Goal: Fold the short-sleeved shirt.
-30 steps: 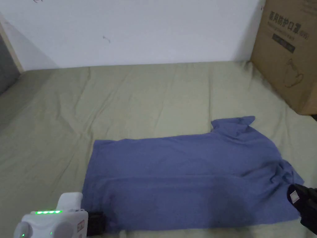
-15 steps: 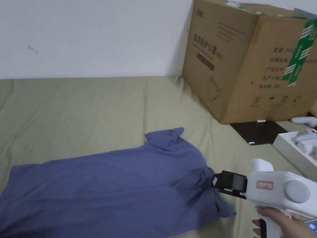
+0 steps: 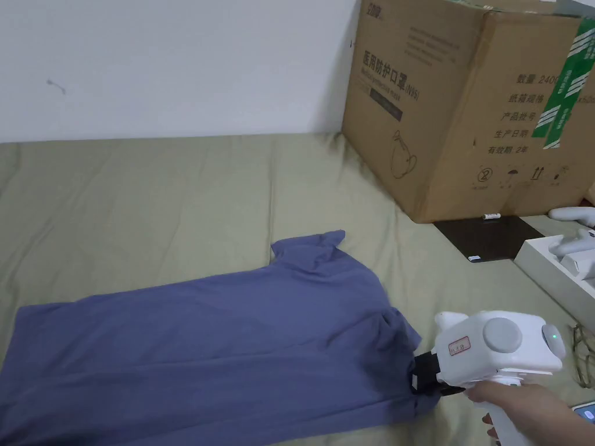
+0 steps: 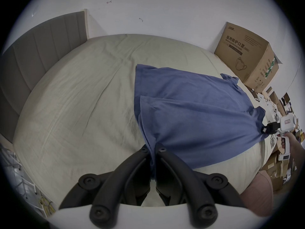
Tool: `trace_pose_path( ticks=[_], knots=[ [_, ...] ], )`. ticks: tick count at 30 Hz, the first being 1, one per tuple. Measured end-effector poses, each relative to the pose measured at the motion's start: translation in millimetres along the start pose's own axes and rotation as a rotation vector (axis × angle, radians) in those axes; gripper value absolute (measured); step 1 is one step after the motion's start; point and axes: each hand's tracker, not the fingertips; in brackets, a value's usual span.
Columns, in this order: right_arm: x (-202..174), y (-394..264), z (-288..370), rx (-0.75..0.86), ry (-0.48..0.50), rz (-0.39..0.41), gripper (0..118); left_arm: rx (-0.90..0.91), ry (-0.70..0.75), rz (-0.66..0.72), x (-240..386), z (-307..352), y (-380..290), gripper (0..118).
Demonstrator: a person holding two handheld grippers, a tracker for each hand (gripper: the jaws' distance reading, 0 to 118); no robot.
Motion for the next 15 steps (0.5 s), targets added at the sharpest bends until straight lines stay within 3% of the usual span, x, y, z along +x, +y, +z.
trace_pose_path(
  ticks=[4, 10, 15],
  knots=[
    [-8, -3, 35, 0.066, -0.007, 0.106, 5, 0.022, -0.003, 0.001, -1, 17, 5, 3],
    [-7, -51, 84, 0.063, 0.019, 0.100, 5, 0.006, -0.035, -0.061, -14, 64, -3, 3],
    [4, -98, 92, 0.022, 0.090, 0.039, 5, -0.081, -0.055, -0.057, -27, 86, -40, 3]
  ],
)
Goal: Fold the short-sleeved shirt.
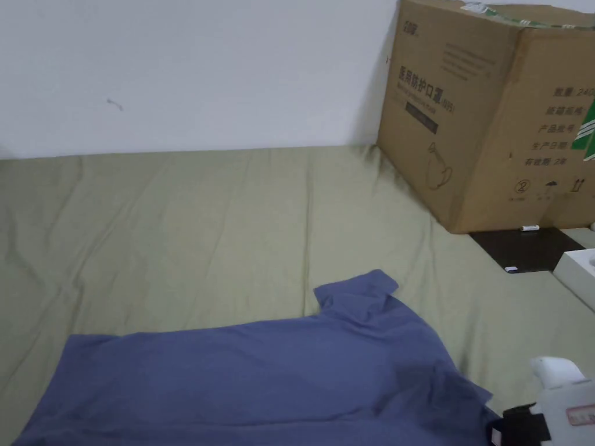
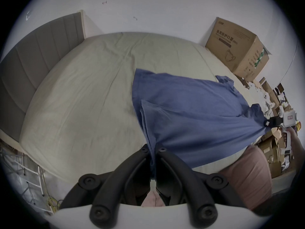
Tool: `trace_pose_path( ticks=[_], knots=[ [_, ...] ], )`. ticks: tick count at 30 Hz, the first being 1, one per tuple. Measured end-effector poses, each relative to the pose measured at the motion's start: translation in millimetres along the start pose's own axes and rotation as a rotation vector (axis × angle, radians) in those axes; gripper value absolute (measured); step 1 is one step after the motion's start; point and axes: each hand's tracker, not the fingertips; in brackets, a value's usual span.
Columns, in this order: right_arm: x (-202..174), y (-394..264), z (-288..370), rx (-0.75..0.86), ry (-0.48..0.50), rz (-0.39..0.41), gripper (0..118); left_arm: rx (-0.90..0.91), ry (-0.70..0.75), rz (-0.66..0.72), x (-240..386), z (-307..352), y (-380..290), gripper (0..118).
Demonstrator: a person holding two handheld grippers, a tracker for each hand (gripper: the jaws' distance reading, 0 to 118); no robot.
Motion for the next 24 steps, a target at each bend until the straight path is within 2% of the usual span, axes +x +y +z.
trace_pose_path(
  ticks=[4, 5, 6, 7, 8, 9, 10, 14, 16, 18, 19, 20, 21, 22, 23, 24],
  knots=[
    [9, -21, -36, -0.027, -0.036, -0.044, 5, 0.018, -0.050, 0.031, -7, -17, -36, 4],
    [9, -24, -41, -0.020, -0.045, -0.049, 6, 0.048, -0.074, 0.056, -9, -19, -41, 19],
    [7, -26, -43, 0.013, -0.074, -0.055, 13, 0.054, -0.063, 0.062, -11, -17, -41, 42],
    [2, -28, -38, 0.073, -0.121, -0.044, 33, 0.057, -0.052, 0.070, -13, -14, -40, 73],
    [-1, -28, -33, 0.108, -0.148, -0.036, 80, 0.061, -0.052, 0.080, -14, -10, -37, 107],
    [-5, -27, -23, 0.150, -0.143, -0.025, 108, 0.085, -0.060, 0.085, -13, -1, -34, 118],
    [-11, -25, -9, 0.216, -0.115, -0.014, 118, 0.177, -0.076, 0.079, -12, 12, -29, 116],
    [-52, -20, 43, 0.454, -0.083, 0.019, 118, 0.318, -0.100, 0.050, 10, 49, -1, 115],
    [-78, -24, 65, 0.574, -0.016, 0.042, 118, 0.443, -0.112, 0.017, 30, 68, 11, 115],
    [-104, -34, 84, 0.738, 0.042, 0.077, 116, 0.594, -0.108, -0.019, 49, 83, 10, 109],
    [-117, -42, 92, 0.843, 0.061, 0.097, 112, 0.709, -0.095, -0.043, 60, 93, 7, 94],
    [-129, -48, 97, 0.917, 0.064, 0.128, 85, 0.792, -0.075, -0.070, 69, 100, 5, 53],
    [-142, -55, 102, 1.004, 0.049, 0.159, 33, 0.859, -0.050, -0.105, 80, 105, 0, 14],
    [-149, -58, 100, 1.068, 0.011, 0.181, 0, 0.899, -0.011, -0.134, 91, 107, 0, 0],
    [-157, -58, 99, 1.104, -0.039, 0.182, 0, 0.947, 0.053, -0.145, 100, 109, -3, 0],
    [-160, -64, 96, 1.127, -0.033, 0.140, 0, 0.977, 0.054, -0.156, 105, 111, -4, 0]
  ],
)
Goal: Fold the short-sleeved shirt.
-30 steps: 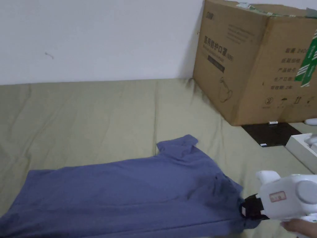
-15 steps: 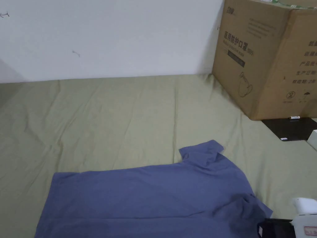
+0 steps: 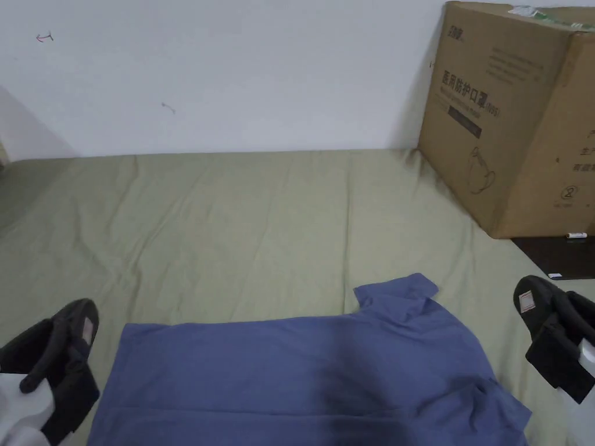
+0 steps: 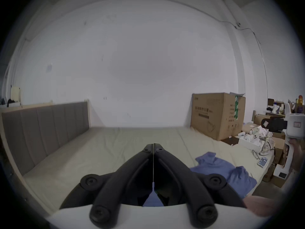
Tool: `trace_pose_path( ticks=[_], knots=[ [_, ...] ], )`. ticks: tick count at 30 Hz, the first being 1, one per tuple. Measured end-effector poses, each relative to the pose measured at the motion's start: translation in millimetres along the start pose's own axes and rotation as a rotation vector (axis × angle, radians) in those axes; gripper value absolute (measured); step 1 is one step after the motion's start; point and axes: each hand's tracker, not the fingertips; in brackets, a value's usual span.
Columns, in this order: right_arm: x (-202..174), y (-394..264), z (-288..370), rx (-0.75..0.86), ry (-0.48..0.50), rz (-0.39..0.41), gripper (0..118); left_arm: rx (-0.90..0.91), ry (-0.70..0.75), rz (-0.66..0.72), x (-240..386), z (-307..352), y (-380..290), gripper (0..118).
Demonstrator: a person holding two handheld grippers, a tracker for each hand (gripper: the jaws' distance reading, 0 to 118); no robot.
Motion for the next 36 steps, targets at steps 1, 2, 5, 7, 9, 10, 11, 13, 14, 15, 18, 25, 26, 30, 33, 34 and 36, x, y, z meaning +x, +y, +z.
trace_pose_path(
  ticks=[1, 2, 5, 7, 9, 10, 11, 13, 14, 15, 18, 25, 26, 30, 33, 34, 36],
  knots=[
    [-1, 0, 0, 0.003, 0.044, -0.055, 0, 0.004, -0.045, 0.031, 1, -2, -1, 0],
    [-1, 1, -5, -0.016, 0.082, -0.096, 0, 0.003, -0.057, 0.044, 3, -3, 0, 0],
    [-2, -1, -15, -0.068, 0.096, -0.081, 0, -0.015, -0.046, 0.018, 0, -18, 11, 0],
    [-1, 4, -21, -0.090, 0.074, -0.036, 0, -0.158, -0.070, 0.015, -19, -51, 19, 0],
    [4, 0, -27, -0.096, 0.069, -0.030, 0, -0.418, -0.118, 0.047, -44, -105, 17, 0],
    [3, 3, -30, -0.108, 0.072, -0.030, 0, -0.583, -0.148, 0.096, -60, -136, 9, 0],
    [5, 0, -35, -0.122, 0.075, -0.035, 0, -0.715, -0.185, 0.150, -75, -162, -5, 0],
    [9, -10, -48, -0.162, 0.068, -0.034, 0, -0.805, -0.217, 0.234, -97, -209, -43, 2],
    [7, -11, -53, -0.186, 0.061, -0.028, 0, -0.850, -0.164, 0.221, -107, -229, -60, 25],
    [8, -16, -58, -0.209, 0.058, -0.025, 0, -0.888, -0.136, 0.210, -115, -245, -75, 62],
    [9, -27, -74, -0.274, 0.054, -0.030, 0, -0.933, -0.069, 0.139, -128, -287, -118, 111],
    [11, -41, -98, -0.345, 0.054, 0.029, 0, -1.050, -0.035, 0.126, -139, -343, -209, 107],
    [9, -40, -98, -0.350, 0.055, 0.036, 0, -1.101, -0.113, 0.171, -137, -344, -221, 108],
    [11, -42, -102, -0.368, 0.045, 0.045, 0, -1.066, -0.094, -0.055, -113, -335, -224, 107],
    [16, -41, -101, -0.365, 0.032, -0.007, 0, -1.012, -0.077, -0.025, -117, -326, -207, 61],
    [17, -39, -99, -0.356, 0.026, -0.030, 0, -0.975, -0.078, -0.043, -117, -320, -199, 30],
    [21, -35, -97, -0.332, 0.011, -0.063, 0, -0.923, -0.124, -0.048, -114, -308, -185, 2]
  ],
)
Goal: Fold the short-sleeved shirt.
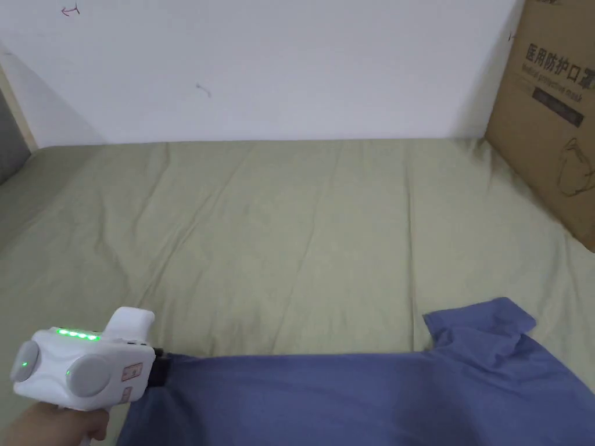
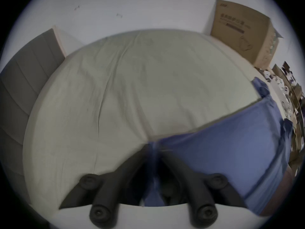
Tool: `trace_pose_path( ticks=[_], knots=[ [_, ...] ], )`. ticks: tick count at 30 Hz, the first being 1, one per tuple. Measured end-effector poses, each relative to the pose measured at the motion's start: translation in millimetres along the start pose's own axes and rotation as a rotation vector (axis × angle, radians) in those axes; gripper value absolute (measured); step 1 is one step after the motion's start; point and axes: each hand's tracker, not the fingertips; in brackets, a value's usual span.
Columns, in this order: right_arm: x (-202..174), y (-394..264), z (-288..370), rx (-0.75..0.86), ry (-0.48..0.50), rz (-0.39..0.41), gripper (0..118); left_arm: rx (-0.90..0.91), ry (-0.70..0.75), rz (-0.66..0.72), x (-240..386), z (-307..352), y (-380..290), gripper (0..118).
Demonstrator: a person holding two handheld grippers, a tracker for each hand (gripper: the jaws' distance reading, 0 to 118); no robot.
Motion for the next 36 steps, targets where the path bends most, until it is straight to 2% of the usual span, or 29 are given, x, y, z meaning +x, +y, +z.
trace_pose_path(
  ticks=[1, 4, 6, 8, 11, 12, 13, 14, 15, 16, 19, 24, 26, 31, 33, 34, 35, 36],
  knots=[
    [3, 4, 0, 0.013, -0.004, -0.013, 0, 0.041, -0.023, -0.027, 8, 9, -3, 2],
    [10, 21, -5, 0.063, -0.011, -0.049, 0, 0.139, 0.030, -0.125, 29, 45, -6, 2],
    [22, 37, -21, 0.063, 0.018, -0.089, 0, 0.235, 0.021, -0.106, 40, 75, -10, 2],
    [36, 52, -52, -0.018, 0.028, -0.143, 0, 0.328, 0.003, -0.063, 48, 105, -16, 2],
    [58, 66, -120, -0.223, 0.069, -0.138, 0, 0.402, -0.034, -0.023, 55, 135, -25, 2],
    [65, 66, -145, -0.307, 0.062, -0.122, 14, 0.413, -0.039, -0.016, 56, 142, -27, 2],
    [70, 62, -171, -0.362, 0.000, -0.086, 49, 0.423, -0.034, 0.001, 63, 148, -28, 2],
    [81, 55, -196, -0.423, -0.037, -0.050, 104, 0.428, -0.038, 0.015, 63, 151, -29, 2],
    [86, 49, -215, -0.479, -0.061, -0.014, 118, 0.425, -0.046, 0.021, 63, 153, -29, 2],
    [91, 46, -229, -0.513, -0.065, 0.033, 117, 0.425, -0.047, 0.027, 62, 154, -29, 2],
    [112, 19, -280, -0.624, -0.169, 0.073, 117, 0.437, -0.040, 0.037, 63, 157, -28, 2],
    [142, -14, -326, -0.852, -0.298, 0.078, 115, 0.413, -0.035, 0.066, 56, 152, -25, 2],
    [143, -22, -332, -0.881, -0.268, 0.086, 114, 0.399, -0.027, 0.071, 52, 146, -24, 2],
    [117, -13, -317, -0.797, -0.226, 0.156, 98, 0.357, -0.015, 0.090, 45, 132, -24, 2],
    [110, -10, -310, -0.786, -0.186, 0.167, 68, 0.347, -0.013, 0.100, 46, 129, -25, 2],
    [108, -8, -304, -0.777, -0.172, 0.180, 48, 0.341, -0.008, 0.102, 46, 128, -25, 2],
    [106, -7, -299, -0.777, -0.148, 0.184, 8, 0.335, -0.003, 0.105, 46, 128, -26, 2],
    [102, -6, -294, -0.773, -0.138, 0.165, 1, 0.331, -0.002, 0.110, 46, 128, -26, 2]
  ],
)
